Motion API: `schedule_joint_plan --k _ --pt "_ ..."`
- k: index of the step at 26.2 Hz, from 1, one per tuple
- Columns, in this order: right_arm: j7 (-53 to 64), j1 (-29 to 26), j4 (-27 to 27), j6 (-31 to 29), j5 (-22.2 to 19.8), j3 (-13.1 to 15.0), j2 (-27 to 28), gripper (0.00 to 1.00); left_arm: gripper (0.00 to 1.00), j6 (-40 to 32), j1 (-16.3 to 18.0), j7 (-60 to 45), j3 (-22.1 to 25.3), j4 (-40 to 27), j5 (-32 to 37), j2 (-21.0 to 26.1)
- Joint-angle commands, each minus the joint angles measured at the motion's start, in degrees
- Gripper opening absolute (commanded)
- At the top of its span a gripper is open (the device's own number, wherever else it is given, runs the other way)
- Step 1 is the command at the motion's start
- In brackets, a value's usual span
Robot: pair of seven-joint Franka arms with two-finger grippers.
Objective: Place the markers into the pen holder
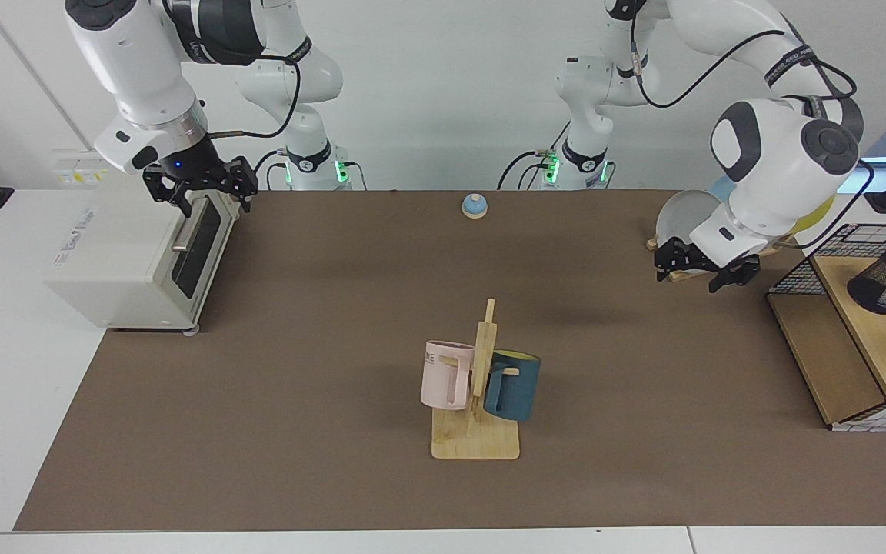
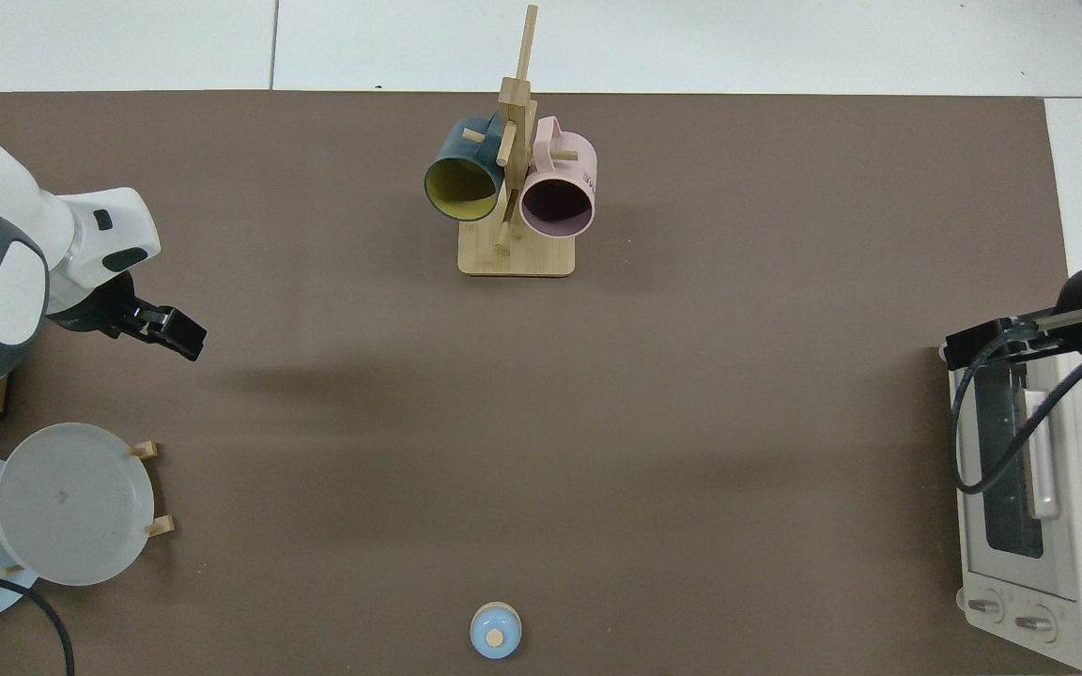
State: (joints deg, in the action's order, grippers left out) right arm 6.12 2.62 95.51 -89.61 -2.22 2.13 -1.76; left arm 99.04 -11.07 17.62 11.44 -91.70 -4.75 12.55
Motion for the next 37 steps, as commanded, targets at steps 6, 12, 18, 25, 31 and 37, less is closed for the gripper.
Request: schedule_joint_plan --k 6,12,18,25,31,37 --pt "-0.76 -0.60 1.35 -0.48 1.17 -0.29 -1.14 1.00 1.00 -4.02 -0.09 -3.99 1.13 3.55 -0.44 -4.11" --pt "-0.76 -0.60 1.35 -0.48 1.17 -0.29 -1.14 1.00 1.00 -10.01 0.78 -8.92 0.60 0.49 -0.44 -9.90" --pt "-0.76 -0.60 1.35 -0.48 1.17 -0.29 -1.14 1.00 1.00 -3.51 4.39 -8.83 -2.39 -10.77 -0.44 -17.64" --pt "-0.76 -0.60 1.35 -0.48 1.17 -0.29 -1.14 1.00 1.00 -2.98 4.48 -8.30 -2.83 -10.08 0.52 -16.95" --pt "-0.76 -0.60 1.35 -0.48 1.17 -0.29 -1.14 1.00 1.00 -2.27 4.39 -6.20 -4.76 -9.46 6.67 -16.68" --pt "-0.76 -0.60 1.35 -0.48 1.17 -0.29 -1.14 1.00 1.00 -2.71 4.30 -6.20 -4.85 -9.72 6.95 -16.77"
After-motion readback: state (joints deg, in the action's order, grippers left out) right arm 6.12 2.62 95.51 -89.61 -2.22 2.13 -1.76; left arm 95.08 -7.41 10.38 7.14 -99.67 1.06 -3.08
